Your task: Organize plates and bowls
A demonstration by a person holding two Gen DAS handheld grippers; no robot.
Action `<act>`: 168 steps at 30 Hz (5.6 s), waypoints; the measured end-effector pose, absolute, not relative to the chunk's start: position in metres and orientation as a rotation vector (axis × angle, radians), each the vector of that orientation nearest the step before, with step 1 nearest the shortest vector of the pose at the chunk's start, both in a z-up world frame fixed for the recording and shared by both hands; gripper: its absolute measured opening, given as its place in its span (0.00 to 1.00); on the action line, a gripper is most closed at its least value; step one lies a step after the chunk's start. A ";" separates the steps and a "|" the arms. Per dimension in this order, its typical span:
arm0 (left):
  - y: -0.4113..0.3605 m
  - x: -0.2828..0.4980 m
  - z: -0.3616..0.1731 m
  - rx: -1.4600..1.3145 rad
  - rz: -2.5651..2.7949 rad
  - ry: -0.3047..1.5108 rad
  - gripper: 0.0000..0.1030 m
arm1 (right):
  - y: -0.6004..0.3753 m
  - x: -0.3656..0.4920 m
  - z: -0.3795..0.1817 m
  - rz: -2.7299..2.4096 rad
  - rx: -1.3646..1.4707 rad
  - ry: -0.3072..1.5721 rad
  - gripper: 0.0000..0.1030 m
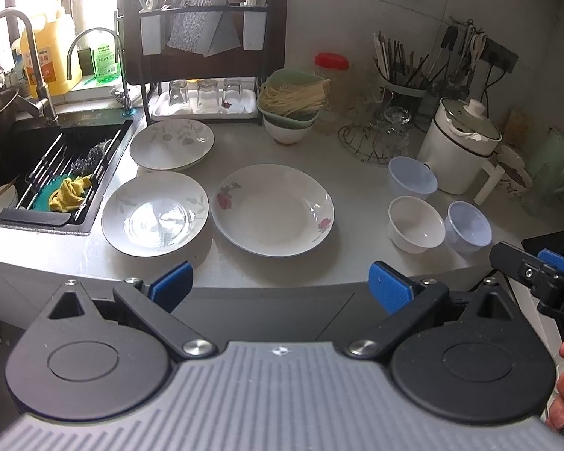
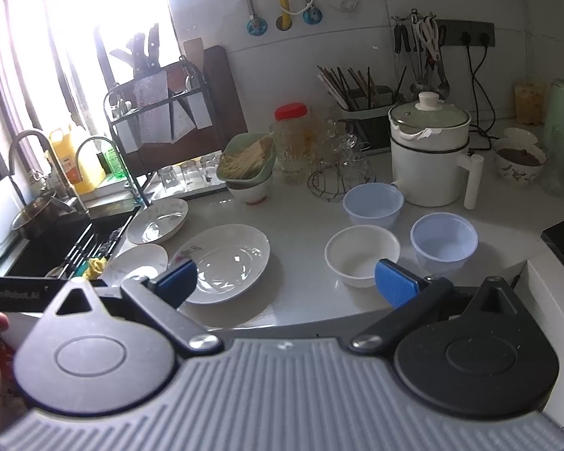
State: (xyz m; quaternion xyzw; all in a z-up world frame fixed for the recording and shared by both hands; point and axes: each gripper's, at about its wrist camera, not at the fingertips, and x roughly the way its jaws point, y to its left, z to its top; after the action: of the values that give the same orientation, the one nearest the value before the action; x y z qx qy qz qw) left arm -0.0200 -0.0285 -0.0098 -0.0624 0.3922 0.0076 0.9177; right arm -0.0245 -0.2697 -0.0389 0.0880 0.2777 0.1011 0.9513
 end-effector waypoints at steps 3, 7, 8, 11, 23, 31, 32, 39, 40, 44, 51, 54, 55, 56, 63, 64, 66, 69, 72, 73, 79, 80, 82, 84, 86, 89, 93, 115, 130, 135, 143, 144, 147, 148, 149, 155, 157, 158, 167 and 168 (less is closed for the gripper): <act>-0.023 -0.017 -0.008 -0.136 0.025 0.808 0.98 | -0.266 -0.023 -0.038 0.210 0.171 0.558 1.00; -0.014 -0.009 -0.010 -0.138 0.028 0.811 0.98 | -0.258 -0.020 -0.040 0.207 0.162 0.569 1.00; -0.012 -0.006 -0.010 -0.136 0.027 0.813 0.98 | -0.257 -0.018 -0.041 0.206 0.164 0.574 1.00; -0.003 0.006 -0.011 -0.133 0.018 0.816 0.98 | -0.251 -0.013 -0.040 0.193 0.171 0.569 1.00; 0.045 0.056 -0.012 -0.129 -0.028 0.837 0.98 | -0.208 0.019 -0.037 0.168 0.185 0.588 1.00; 0.081 0.088 -0.015 -0.125 -0.041 0.859 0.98 | -0.174 0.043 -0.036 0.190 0.183 0.600 1.00; 0.084 0.093 -0.016 -0.119 -0.045 0.867 0.98 | -0.170 0.047 -0.037 0.193 0.185 0.606 1.00; 0.118 0.115 -0.028 -0.151 -0.042 0.902 0.98 | -0.135 0.074 -0.045 0.214 0.187 0.644 1.00; 0.124 0.120 -0.030 -0.151 -0.037 0.905 0.98 | -0.129 0.078 -0.046 0.213 0.184 0.645 1.00; 0.150 0.140 -0.039 -0.160 -0.029 0.919 0.98 | -0.112 0.091 -0.052 0.208 0.187 0.664 1.00; 0.194 0.174 -0.061 -0.146 -0.029 0.948 0.98 | -0.075 0.115 -0.063 0.198 0.199 0.684 1.00; 0.212 0.188 -0.070 -0.135 -0.038 0.963 0.98 | -0.058 0.126 -0.068 0.207 0.209 0.699 1.00; 0.219 0.192 -0.073 -0.132 -0.044 0.969 0.98 | -0.052 0.130 -0.071 0.206 0.213 0.706 1.00; 0.225 0.195 -0.076 -0.131 -0.049 0.973 0.98 | -0.046 0.134 -0.073 0.205 0.218 0.714 1.00; 0.261 0.215 -0.115 -0.111 -0.075 1.039 0.98 | -0.009 0.157 -0.103 0.230 0.236 0.826 0.92; 0.265 0.217 -0.121 -0.104 -0.079 1.049 0.98 | -0.003 0.160 -0.108 0.236 0.240 0.853 0.91; 0.272 0.223 -0.132 -0.109 -0.094 1.066 0.98 | 0.006 0.163 -0.116 0.247 0.240 0.891 0.83; 0.279 0.229 -0.147 -0.125 -0.124 1.082 0.97 | 0.015 0.167 -0.130 0.252 0.260 0.967 0.66; 0.284 0.239 -0.162 -0.123 -0.143 1.104 0.97 | 0.020 0.171 -0.144 0.228 0.271 1.055 0.52; 0.287 0.242 -0.168 -0.130 -0.153 1.112 0.97 | 0.019 0.172 -0.147 0.218 0.277 1.070 0.50; 0.290 0.256 -0.189 -0.185 -0.241 1.134 0.95 | 0.017 0.182 -0.169 0.163 0.316 1.146 0.29; 0.291 0.258 -0.190 -0.212 -0.261 1.139 0.95 | 0.017 0.182 -0.173 0.158 0.330 1.157 0.26; 0.287 0.261 -0.192 -0.196 -0.274 1.134 0.94 | 0.016 0.182 -0.178 0.154 0.353 1.177 0.25; 0.282 0.264 -0.195 -0.154 -0.277 1.123 0.91 | 0.017 0.182 -0.182 0.150 0.348 1.184 0.23; 0.280 0.268 -0.197 -0.147 -0.287 1.122 0.88 | 0.018 0.184 -0.186 0.139 0.353 1.184 0.20; 0.277 0.272 -0.199 -0.137 -0.310 1.129 0.77 | 0.016 0.186 -0.193 0.117 0.387 1.181 0.15; 0.270 0.275 -0.203 -0.086 -0.335 1.131 0.67 | 0.014 0.187 -0.202 0.110 0.419 1.171 0.12; 0.284 0.269 -0.175 -0.257 -0.387 1.180 0.66 | -0.002 0.181 -0.169 0.189 0.473 1.082 0.12; 0.242 0.258 -0.112 -0.307 -0.390 1.108 0.66 | -0.050 0.179 -0.118 0.275 0.423 0.977 0.11; 0.211 0.260 -0.099 -0.312 -0.374 1.073 0.66 | -0.077 0.184 -0.103 0.300 0.405 0.930 0.12; 0.160 0.268 -0.098 -0.266 -0.372 1.084 0.66 | -0.123 0.193 -0.112 0.301 0.427 0.913 0.12; 0.155 0.270 -0.101 -0.260 -0.376 1.092 0.66 | -0.129 0.195 -0.115 0.299 0.437 0.921 0.12; 0.138 0.275 -0.111 -0.250 -0.380 1.108 0.66 | -0.144 0.199 -0.126 0.286 0.450 0.937 0.12; 0.132 0.278 -0.115 -0.245 -0.380 1.115 0.66 | -0.148 0.200 -0.129 0.283 0.450 0.941 0.12; 0.126 0.280 -0.119 -0.241 -0.375 1.128 0.66 | -0.152 0.202 -0.132 0.277 0.448 0.947 0.12; 0.092 0.298 -0.149 -0.182 -0.353 1.183 0.66 | -0.170 0.213 -0.155 0.223 0.450 0.995 0.12; 0.084 0.304 -0.157 -0.173 -0.344 1.200 0.66 | -0.176 0.216 -0.164 0.211 0.458 1.006 0.12; 0.082 0.306 -0.161 -0.164 -0.338 1.205 0.66 | -0.179 0.218 -0.167 0.207 0.461 1.013 0.12; 0.058 0.320 -0.179 -0.064 -0.268 1.237 0.66 | -0.180 0.228 -0.186 0.205 0.431 1.036 0.12; 0.054 0.321 -0.179 -0.044 -0.260 1.232 0.66 | -0.180 0.229 -0.187 0.207 0.428 1.035 0.12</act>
State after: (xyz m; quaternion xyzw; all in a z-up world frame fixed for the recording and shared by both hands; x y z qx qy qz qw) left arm 0.3207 0.0542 -0.1791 -0.0205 0.5762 -0.1217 0.8079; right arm 0.2290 -0.1798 -0.1873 0.2028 0.4900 0.0980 0.8421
